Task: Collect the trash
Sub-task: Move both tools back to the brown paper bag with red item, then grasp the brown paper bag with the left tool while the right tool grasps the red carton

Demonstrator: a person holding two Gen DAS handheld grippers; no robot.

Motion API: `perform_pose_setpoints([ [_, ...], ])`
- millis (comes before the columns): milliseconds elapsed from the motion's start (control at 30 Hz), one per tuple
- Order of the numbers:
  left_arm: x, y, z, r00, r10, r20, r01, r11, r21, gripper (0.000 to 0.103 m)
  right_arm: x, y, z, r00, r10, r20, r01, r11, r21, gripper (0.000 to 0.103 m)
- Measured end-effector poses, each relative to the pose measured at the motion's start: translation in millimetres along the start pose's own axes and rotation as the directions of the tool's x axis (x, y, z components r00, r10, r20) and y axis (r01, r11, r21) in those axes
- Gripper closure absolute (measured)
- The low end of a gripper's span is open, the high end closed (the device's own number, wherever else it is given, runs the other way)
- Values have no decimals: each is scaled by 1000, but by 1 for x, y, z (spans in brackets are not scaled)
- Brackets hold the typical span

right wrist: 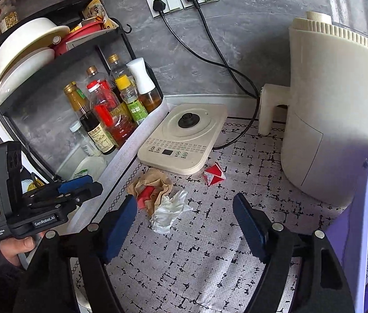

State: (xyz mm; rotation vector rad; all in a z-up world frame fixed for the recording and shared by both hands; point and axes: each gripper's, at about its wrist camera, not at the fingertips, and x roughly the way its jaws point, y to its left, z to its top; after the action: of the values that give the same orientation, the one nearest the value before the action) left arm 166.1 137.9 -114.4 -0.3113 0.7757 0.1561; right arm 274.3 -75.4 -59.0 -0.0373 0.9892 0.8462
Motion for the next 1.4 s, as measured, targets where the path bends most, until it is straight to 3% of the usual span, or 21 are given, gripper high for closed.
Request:
perform_pose_setpoints([
  [133,32,5,4,998,10,-59,-9,1000,10,51,26,-8,8,999,-7,-39,7,1000,3,30],
  [267,60,9,6,991,69,-114,-66,997,35,49,48,-14,13,997,-10,-74,10,1000,8,30],
  [367,74,15,6,989,53,-138,-50,998,25,43,63,-17,15,995,-8,-100,9,1000,10,30],
  [700,95,37,3,986,-38,-162,23,995,-95,45,102,-21,19,987,9,-158,-8,1000,4,30],
  [733,95,38,4,986,-38,-160,22,995,-100,50,105,-22,20,987,10,-163,-9,1000,6,30],
  [767,95,39,4,987,-39,-158,22,994,-105,62,108,-23,20,986,12,-166,-10,1000,10,30],
  [933,83,41,11,992,-34,-124,19,993,-115,82,117,-27,22,985,26,-171,-21,999,30,30],
  [1200,63,37,24,998,-5,-58,-1,995,-104,88,135,-28,27,985,30,-168,-24,999,42,34],
  [1400,61,37,31,999,22,-33,-26,994,-103,88,160,-32,27,980,1,-198,7,999,42,44],
])
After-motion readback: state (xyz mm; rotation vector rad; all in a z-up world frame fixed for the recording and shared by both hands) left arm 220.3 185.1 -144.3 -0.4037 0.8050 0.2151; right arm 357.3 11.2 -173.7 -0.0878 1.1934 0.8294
